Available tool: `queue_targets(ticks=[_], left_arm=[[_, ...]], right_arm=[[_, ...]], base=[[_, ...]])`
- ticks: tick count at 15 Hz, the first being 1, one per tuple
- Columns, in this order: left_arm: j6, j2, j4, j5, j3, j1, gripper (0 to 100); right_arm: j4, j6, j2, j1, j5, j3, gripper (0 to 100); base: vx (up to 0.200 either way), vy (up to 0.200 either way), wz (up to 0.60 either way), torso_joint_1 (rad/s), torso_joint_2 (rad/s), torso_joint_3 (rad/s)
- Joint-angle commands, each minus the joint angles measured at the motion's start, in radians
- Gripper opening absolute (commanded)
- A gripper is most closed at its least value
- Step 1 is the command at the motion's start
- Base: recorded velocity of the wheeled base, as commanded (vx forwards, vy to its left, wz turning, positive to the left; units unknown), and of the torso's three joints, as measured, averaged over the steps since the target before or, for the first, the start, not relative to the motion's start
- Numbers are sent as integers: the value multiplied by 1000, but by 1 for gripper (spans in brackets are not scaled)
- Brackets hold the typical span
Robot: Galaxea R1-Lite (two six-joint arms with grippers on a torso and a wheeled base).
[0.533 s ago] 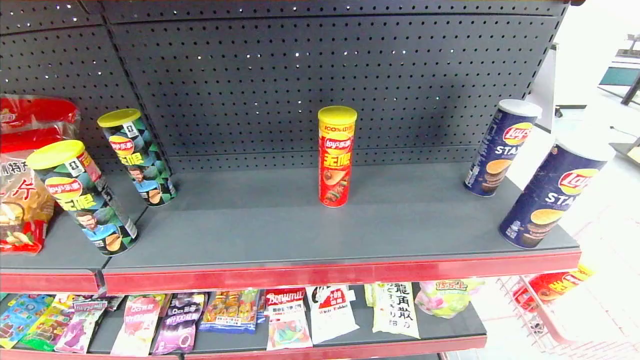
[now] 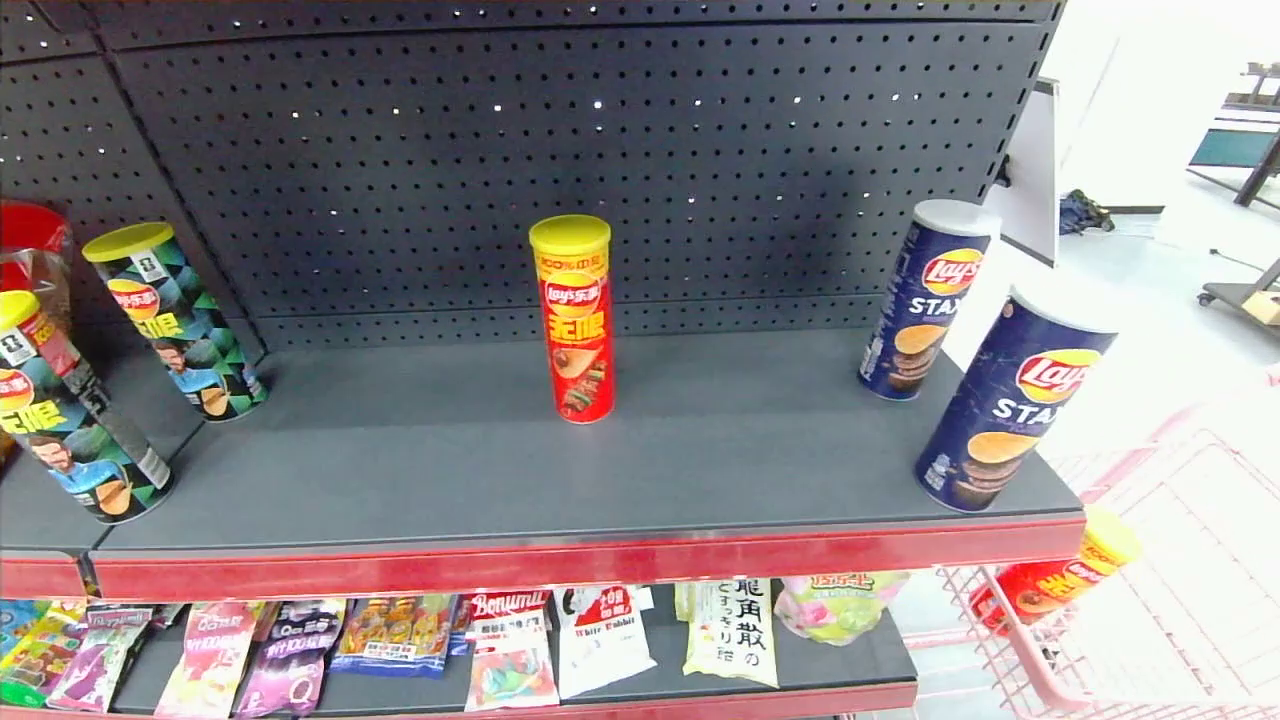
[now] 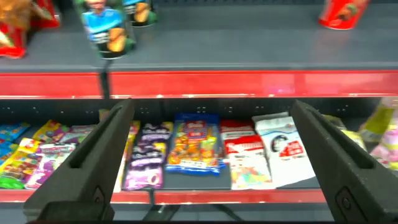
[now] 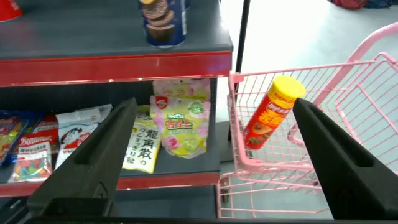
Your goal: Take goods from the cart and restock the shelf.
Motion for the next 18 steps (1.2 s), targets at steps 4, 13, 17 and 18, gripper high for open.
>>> queue_targets(ticks=[4,13,17,18], left_arm=[[0,-1,0,1,0,0,100],[-1,-1,0,1,0,0,100],[-3,-1,0,2,0,-1,100],[-3,-1,0,2,0,0,100]], right_arm=[[-1,1,1,0,9,0,100],[-1,1,1,0,9,0,100],[-1,2,0,0,9,0,100],[-1,2,1,0,9,0,100]], base=[[0,-200,0,6,4,0],[0,-200,0,1,2,2],[0,-50,0,1,1,1],[0,0,-600,2,-2,-2]])
